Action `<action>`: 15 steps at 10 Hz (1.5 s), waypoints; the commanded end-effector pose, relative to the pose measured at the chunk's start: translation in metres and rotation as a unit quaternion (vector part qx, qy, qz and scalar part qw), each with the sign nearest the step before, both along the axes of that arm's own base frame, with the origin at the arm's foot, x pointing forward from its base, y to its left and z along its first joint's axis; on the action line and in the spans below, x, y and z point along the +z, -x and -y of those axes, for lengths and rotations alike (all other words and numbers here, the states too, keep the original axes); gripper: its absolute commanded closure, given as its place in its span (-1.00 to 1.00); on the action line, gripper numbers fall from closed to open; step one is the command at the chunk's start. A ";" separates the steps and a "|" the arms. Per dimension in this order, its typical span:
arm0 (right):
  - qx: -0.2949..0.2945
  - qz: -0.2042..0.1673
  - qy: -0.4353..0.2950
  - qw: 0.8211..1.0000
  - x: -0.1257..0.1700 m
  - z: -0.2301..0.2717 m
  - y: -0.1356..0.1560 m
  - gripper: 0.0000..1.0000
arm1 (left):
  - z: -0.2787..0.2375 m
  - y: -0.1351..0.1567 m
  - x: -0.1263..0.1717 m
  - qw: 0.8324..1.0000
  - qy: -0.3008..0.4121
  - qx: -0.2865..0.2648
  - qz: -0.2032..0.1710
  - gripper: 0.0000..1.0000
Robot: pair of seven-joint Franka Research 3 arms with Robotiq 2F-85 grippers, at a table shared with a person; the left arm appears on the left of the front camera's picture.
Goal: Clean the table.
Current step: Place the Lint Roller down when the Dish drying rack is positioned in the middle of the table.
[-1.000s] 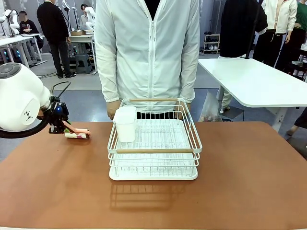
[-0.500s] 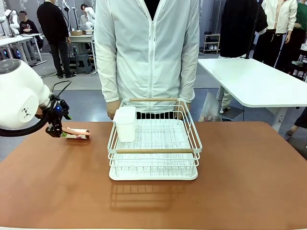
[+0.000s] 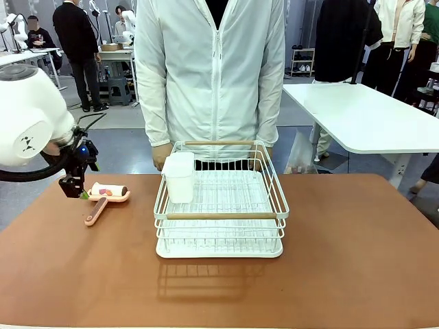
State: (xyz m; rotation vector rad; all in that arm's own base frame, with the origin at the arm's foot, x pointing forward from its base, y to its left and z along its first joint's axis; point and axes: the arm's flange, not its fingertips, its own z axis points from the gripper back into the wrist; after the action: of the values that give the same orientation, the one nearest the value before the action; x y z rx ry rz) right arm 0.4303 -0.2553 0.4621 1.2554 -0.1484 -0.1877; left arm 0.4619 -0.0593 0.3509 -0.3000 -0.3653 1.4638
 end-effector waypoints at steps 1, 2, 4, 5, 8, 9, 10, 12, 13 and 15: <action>0.000 0.001 -0.001 1.000 0.002 -0.002 0.002 -1.00 | 0.007 0.010 0.018 0.999 0.006 0.027 -0.043 -1.00; 0.000 0.001 -0.001 1.000 0.002 -0.002 0.002 -1.00 | 0.005 0.008 0.020 0.998 0.006 0.031 -0.048 -1.00; 0.000 0.001 -0.001 1.000 0.002 -0.002 0.002 -1.00 | 0.003 0.005 0.020 0.998 0.004 0.025 -0.053 -1.00; 0.000 0.001 -0.001 1.000 0.002 -0.002 0.002 -1.00 | 0.011 0.010 0.012 0.999 0.007 0.024 -0.041 -1.00; 0.000 0.001 -0.001 1.000 0.002 -0.002 0.002 -1.00 | 0.011 0.010 0.012 0.999 0.007 0.024 -0.041 -1.00; 0.000 0.001 -0.001 1.000 0.002 -0.002 0.002 -1.00 | 0.011 0.010 0.012 0.999 0.007 0.024 -0.041 -1.00; 0.000 0.001 -0.001 1.000 0.002 -0.002 0.002 -1.00 | 0.011 0.010 0.012 0.999 0.007 0.024 -0.041 -1.00; 0.000 0.001 -0.001 1.000 0.002 -0.002 0.002 -1.00 | 0.011 0.010 0.012 0.999 0.007 0.024 -0.041 -1.00; 0.000 0.001 -0.001 1.000 0.002 -0.002 0.002 -1.00 | 0.011 0.010 0.012 0.999 0.007 0.024 -0.041 -1.00; 0.000 0.001 -0.001 1.000 0.002 -0.002 0.002 -1.00 | 0.011 0.010 0.012 0.999 0.007 0.024 -0.041 -1.00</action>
State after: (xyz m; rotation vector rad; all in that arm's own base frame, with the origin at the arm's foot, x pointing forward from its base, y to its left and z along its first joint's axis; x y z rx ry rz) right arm 0.4303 -0.2553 0.4621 1.2554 -0.1484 -0.1877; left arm 0.4531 -0.0717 0.3634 -0.2329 -0.2989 1.5260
